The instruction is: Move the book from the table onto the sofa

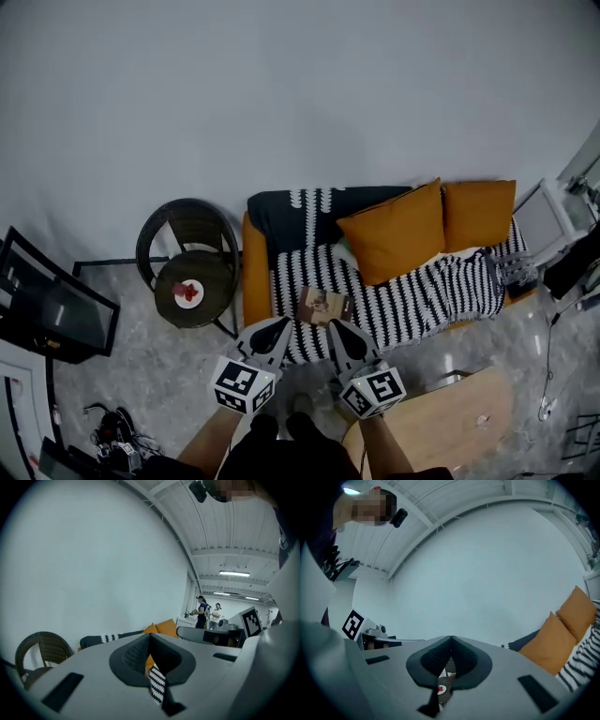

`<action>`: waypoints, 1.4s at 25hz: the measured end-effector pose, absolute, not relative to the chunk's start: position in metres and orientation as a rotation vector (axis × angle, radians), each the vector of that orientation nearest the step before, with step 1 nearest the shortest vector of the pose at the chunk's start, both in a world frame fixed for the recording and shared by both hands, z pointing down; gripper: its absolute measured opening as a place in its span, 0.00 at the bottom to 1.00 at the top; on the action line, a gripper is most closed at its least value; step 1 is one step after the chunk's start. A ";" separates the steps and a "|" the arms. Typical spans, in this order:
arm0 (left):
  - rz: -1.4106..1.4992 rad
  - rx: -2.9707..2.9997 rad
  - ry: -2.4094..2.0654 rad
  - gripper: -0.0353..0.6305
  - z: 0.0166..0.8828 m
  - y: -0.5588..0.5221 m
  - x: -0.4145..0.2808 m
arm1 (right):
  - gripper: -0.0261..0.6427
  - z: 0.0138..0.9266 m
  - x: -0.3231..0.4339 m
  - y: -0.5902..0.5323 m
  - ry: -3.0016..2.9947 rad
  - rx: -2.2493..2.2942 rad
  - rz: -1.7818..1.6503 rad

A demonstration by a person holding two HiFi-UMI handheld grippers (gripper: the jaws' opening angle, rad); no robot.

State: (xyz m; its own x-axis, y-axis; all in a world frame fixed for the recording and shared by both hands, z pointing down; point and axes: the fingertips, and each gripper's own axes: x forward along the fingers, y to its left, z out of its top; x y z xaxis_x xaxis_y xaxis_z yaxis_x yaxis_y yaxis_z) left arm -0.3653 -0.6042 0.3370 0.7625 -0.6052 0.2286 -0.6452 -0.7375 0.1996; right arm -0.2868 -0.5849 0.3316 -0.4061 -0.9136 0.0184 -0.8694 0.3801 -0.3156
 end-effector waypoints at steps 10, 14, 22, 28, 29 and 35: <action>0.177 2.791 -0.952 0.07 0.298 -0.585 -0.377 | 0.07 0.287 -0.305 -0.564 2.458 -1.602 -0.293; 0.158 2.817 -0.964 0.07 0.284 -0.580 -0.382 | 0.07 0.276 -0.311 -0.559 2.474 -1.592 -0.252; 0.146 2.869 -0.979 0.07 0.270 -0.571 -0.392 | 0.07 0.266 -0.330 -0.552 2.505 -1.583 -0.189; 0.144 2.885 -0.985 0.07 0.267 -0.567 -0.398 | 0.07 0.262 -0.339 -0.550 2.519 -1.576 -0.170; 0.144 2.886 -0.987 0.07 0.267 -0.567 -0.399 | 0.07 0.263 -0.340 -0.550 2.519 -1.576 -0.170; 0.143 2.889 -0.996 0.07 0.265 -0.566 -0.401 | 0.07 0.261 -0.342 -0.548 2.529 -1.581 -0.153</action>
State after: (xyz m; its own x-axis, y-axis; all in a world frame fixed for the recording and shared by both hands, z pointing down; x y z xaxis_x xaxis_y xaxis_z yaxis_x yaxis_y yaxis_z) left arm -0.4014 -0.5655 0.2651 0.7839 -0.6101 0.1150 -0.6178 -0.7849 0.0471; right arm -0.3421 -0.5483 0.2607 -0.4308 -0.8992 -0.0768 -0.8834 0.4375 -0.1678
